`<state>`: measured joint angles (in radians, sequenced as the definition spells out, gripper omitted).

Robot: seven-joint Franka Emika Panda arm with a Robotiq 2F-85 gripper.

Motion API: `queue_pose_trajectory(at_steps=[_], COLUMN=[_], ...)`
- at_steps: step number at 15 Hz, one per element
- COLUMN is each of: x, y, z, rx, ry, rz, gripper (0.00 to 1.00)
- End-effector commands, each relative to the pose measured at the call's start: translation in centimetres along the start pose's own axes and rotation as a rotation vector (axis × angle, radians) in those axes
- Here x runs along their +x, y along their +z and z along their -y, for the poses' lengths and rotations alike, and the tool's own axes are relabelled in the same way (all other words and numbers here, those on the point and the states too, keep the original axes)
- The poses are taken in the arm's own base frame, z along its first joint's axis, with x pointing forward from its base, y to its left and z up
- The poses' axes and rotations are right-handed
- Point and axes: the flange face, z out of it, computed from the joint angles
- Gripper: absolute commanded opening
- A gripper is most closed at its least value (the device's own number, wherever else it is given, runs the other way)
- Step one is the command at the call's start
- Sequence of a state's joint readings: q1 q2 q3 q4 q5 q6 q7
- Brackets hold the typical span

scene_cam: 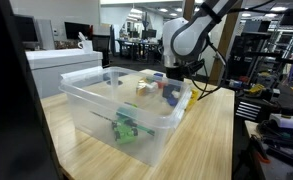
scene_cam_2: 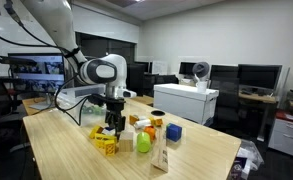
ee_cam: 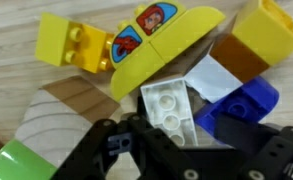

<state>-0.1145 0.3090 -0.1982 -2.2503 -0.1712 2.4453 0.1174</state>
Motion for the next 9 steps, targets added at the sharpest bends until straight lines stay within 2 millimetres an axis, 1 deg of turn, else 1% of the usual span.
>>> queue_pose_trajectory(at_steps=[1,2,4,5,6,7,9], x=[-0.1,0.0,0.6,1.0,1.5,1.9,2.1], y=[-1.8,-2.6,-4.6,-6.4,-8.6,-11.5,-16.9], z=[-0.5,-0.6,-0.8,-0.9,-0.9,-0.8,0.5], rx=[-0.009,-0.006,0.000,0.002,0.014,0.025,0.053], ry=[0.003,0.008,0.013,0.013,0.017,0.013,-0.022], rz=[0.002,-0.001,-0.023,-0.047,-0.078,-0.118,-0.195], gripper=[0.39,0.31,0.18,0.15,0.15,0.15,0.15])
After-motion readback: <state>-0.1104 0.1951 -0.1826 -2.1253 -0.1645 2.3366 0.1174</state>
